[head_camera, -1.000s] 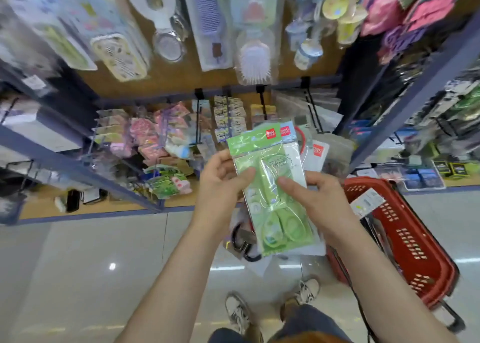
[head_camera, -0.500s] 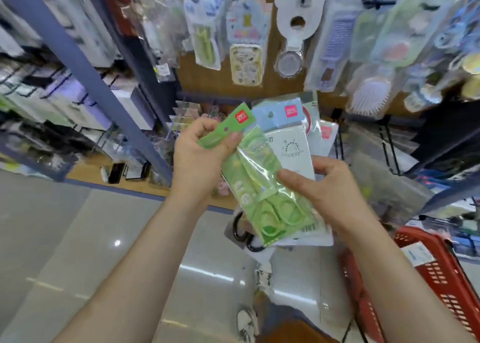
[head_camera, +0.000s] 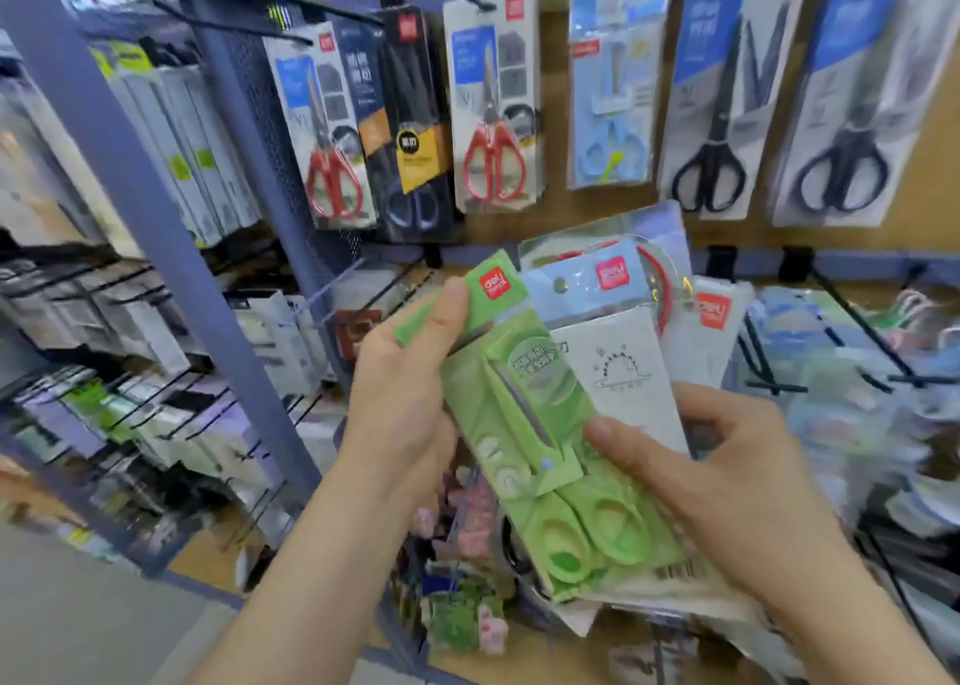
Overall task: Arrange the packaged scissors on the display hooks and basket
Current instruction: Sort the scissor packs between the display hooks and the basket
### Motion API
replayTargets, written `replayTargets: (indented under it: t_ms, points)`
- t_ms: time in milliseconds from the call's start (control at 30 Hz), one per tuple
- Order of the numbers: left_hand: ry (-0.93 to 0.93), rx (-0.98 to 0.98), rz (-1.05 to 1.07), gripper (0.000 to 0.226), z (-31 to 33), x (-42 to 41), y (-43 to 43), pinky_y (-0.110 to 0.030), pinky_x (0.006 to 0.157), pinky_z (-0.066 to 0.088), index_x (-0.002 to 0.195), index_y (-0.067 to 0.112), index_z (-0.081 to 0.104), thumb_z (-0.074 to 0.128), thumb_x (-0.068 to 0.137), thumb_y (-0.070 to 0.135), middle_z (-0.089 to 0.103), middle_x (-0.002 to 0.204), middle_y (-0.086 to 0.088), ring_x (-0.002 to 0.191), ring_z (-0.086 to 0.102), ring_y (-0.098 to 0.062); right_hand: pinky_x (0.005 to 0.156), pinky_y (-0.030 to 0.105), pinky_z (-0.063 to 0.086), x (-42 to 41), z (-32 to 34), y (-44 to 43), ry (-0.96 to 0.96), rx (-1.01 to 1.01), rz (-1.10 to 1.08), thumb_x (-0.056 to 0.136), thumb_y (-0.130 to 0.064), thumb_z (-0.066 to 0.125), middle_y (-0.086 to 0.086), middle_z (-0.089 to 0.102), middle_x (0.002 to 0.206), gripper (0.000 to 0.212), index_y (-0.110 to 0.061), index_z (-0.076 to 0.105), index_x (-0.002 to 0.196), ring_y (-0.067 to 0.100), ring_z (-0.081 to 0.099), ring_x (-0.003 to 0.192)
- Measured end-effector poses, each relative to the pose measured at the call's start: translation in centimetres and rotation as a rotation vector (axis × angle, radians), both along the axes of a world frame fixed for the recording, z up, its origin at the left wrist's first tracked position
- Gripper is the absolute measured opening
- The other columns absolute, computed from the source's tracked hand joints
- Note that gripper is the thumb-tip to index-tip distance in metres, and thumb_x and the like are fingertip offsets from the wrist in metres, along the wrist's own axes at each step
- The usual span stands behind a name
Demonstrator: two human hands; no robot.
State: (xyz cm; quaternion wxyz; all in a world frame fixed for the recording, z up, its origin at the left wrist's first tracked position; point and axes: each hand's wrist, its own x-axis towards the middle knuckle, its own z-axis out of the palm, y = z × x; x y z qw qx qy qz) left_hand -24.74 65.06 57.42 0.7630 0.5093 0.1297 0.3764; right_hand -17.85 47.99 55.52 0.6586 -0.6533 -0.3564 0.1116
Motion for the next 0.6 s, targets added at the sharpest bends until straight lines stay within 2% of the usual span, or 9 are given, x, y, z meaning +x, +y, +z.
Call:
replayTargets:
  t_ms: [67, 133, 233, 367, 467, 533, 600]
  points:
    - [-0.010, 0.046, -0.073, 0.035, 2.3, 0.4, 1.1, -0.045, 0.081, 0.057, 0.106, -0.003, 0.067, 0.058, 0.082, 0.022, 0.074, 0.094, -0.014, 0.081, 0.070, -0.025, 0.059, 0.013, 0.053, 0.4, 1.6, 0.8, 0.024, 0.064, -0.004, 0.058, -0.040, 0.074, -0.020, 0.075, 0.077, 0.019, -0.054, 0.075, 0.071, -0.005, 0.071, 0.073]
    - [-0.015, 0.130, -0.103, 0.030, 4.2, 0.7, 2.4, -0.043, 0.078, 0.059, 0.103, 0.001, 0.070, 0.060, 0.081, 0.019, 0.074, 0.094, -0.013, 0.080, 0.071, -0.024, 0.057, 0.014, 0.053, 0.7, 3.0, 1.8, 0.035, 0.110, -0.028, 0.059, -0.037, 0.075, -0.017, 0.076, 0.077, 0.019, -0.052, 0.075, 0.071, -0.003, 0.071, 0.071]
    - [-0.041, 0.207, 0.001, 0.026, 6.2, 1.7, 4.0, -0.041, 0.073, 0.059, 0.093, 0.004, 0.073, 0.070, 0.071, 0.018, 0.075, 0.088, -0.012, 0.074, 0.070, -0.023, 0.056, 0.014, 0.053, 1.1, 4.3, 3.3, 0.031, 0.157, -0.064, 0.062, -0.035, 0.075, -0.015, 0.076, 0.077, 0.017, -0.049, 0.076, 0.072, -0.001, 0.072, 0.071]
    - [-0.117, 0.202, 0.020, 0.023, 8.9, 3.2, 4.9, -0.040, 0.069, 0.061, 0.090, 0.003, 0.072, 0.072, 0.071, 0.015, 0.075, 0.081, -0.013, 0.068, 0.070, -0.023, 0.068, 0.026, 0.060, 1.3, 5.5, 5.4, 0.048, 0.166, -0.063, 0.064, -0.039, 0.073, -0.009, 0.078, 0.084, 0.020, -0.038, 0.079, 0.083, 0.007, 0.074, 0.079]
    - [-0.137, 0.246, 0.014, 0.015, 11.0, 4.5, 5.8, -0.044, 0.072, 0.061, 0.090, 0.007, 0.072, 0.072, 0.079, 0.016, 0.075, 0.083, -0.012, 0.071, 0.071, -0.024, 0.072, 0.034, 0.062, 1.8, 6.0, 5.8, 0.117, 0.164, -0.066, 0.064, -0.036, 0.072, -0.001, 0.079, 0.085, 0.023, -0.024, 0.081, 0.081, 0.017, 0.075, 0.081]
    - [-0.165, 0.283, 0.012, 0.009, 12.3, 5.5, 6.4, -0.039, 0.071, 0.060, 0.090, 0.010, 0.072, 0.070, 0.083, 0.015, 0.075, 0.082, -0.007, 0.071, 0.070, -0.021, 0.067, 0.029, 0.061, 2.3, 6.3, 5.5, 0.136, 0.146, -0.123, 0.064, -0.037, 0.072, 0.001, 0.078, 0.079, 0.020, -0.022, 0.081, 0.075, 0.015, 0.074, 0.075]
    - [-0.210, 0.310, 0.011, 0.003, 13.8, 6.3, 6.9, -0.033, 0.068, 0.058, 0.086, 0.013, 0.070, 0.067, 0.085, 0.011, 0.074, 0.078, -0.002, 0.069, 0.068, -0.016, 0.054, 0.019, 0.054, 2.9, 6.3, 4.9, 0.141, 0.142, -0.226, 0.069, -0.032, 0.075, -0.001, 0.075, 0.066, 0.012, -0.021, 0.080, 0.068, 0.007, 0.069, 0.060]
